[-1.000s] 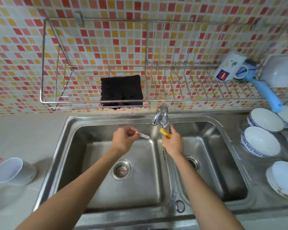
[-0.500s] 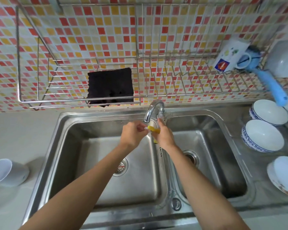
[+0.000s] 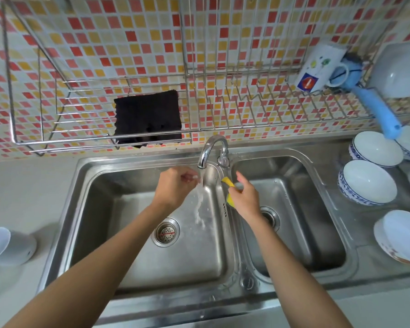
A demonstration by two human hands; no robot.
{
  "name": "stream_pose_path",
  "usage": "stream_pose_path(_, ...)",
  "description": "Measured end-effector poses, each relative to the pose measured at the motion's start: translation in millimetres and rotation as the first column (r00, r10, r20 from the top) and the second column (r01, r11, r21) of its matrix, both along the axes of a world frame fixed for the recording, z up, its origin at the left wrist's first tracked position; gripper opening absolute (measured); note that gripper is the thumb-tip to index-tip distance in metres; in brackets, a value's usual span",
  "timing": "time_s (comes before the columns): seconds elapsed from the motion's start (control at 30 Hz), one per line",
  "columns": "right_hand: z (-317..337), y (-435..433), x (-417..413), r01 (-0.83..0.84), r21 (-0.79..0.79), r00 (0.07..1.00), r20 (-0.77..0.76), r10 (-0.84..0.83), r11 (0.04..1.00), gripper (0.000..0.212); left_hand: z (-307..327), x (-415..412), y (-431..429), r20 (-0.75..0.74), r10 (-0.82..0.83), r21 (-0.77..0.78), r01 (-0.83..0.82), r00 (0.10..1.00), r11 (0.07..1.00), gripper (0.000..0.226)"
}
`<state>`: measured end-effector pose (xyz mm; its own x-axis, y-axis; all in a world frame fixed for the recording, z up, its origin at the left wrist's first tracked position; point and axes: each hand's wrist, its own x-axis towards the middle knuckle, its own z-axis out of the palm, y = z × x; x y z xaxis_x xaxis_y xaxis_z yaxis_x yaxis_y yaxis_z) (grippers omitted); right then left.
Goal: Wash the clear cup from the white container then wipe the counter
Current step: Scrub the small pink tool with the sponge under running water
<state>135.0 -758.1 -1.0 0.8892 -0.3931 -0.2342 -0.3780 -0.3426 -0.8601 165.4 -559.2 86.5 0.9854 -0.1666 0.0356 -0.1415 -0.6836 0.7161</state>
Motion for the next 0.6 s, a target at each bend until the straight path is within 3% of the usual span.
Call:
stream_pose_path(0.1, -1.7, 7.0, -1.3, -0.008, 0.075, 1.000, -0.014, 0.009, 0.997, 0.056, -2.2, -2.3, -9.4, -0.007, -0.056, 0.008, 0.056, 0.998, 0.998, 0.014)
stream_pose_path(0.2, -4.1, 14.8, 1.9, 0.068, 0.297, 0.997, -0.050, -0.055, 0.953, 0.048, -4.8, -6.2, -9.5, 0.011, -0.102, 0.021, 0.101, 0.995, 0.995, 0.017)
stream_pose_path(0.27, -3.9, 17.6, 4.1, 0.162, 0.506, 0.985, -0.137, -0.106, 0.847, 0.045, -6.0, -6.2, -2.6, 0.033, -0.079, 0.008, 0.079, 0.996, 0.997, 0.017)
stream_pose_path(0.33, 0.9, 21.1, 3.8, 0.220, 0.725, 0.972, -0.221, -0.082, 0.653, 0.044, -6.0, -6.3, 6.1, 0.047, -0.062, 0.017, 0.061, 0.997, 0.998, 0.016)
stream_pose_path(0.4, 8.6, 28.4, 1.0, 0.242, 0.831, 0.964, -0.264, -0.028, 0.502, 0.035, -6.3, -7.0, 14.0, 0.058, -0.056, 0.029, 0.055, 0.997, 0.998, 0.015)
stream_pose_path(0.43, 12.0, 33.2, 0.3, 0.241, 0.845, 0.962, -0.272, -0.003, 0.477, 0.028, -6.9, -7.2, 18.2, 0.060, -0.049, 0.033, 0.047, 0.997, 0.998, 0.016)
stream_pose_path(0.6, 14.7, 53.4, 8.2, 0.087, 0.766, 0.966, -0.222, 0.135, 0.637, 0.024, -11.9, -8.6, 44.6, 0.059, 0.016, 0.062, -0.019, 0.998, 0.998, 0.016)
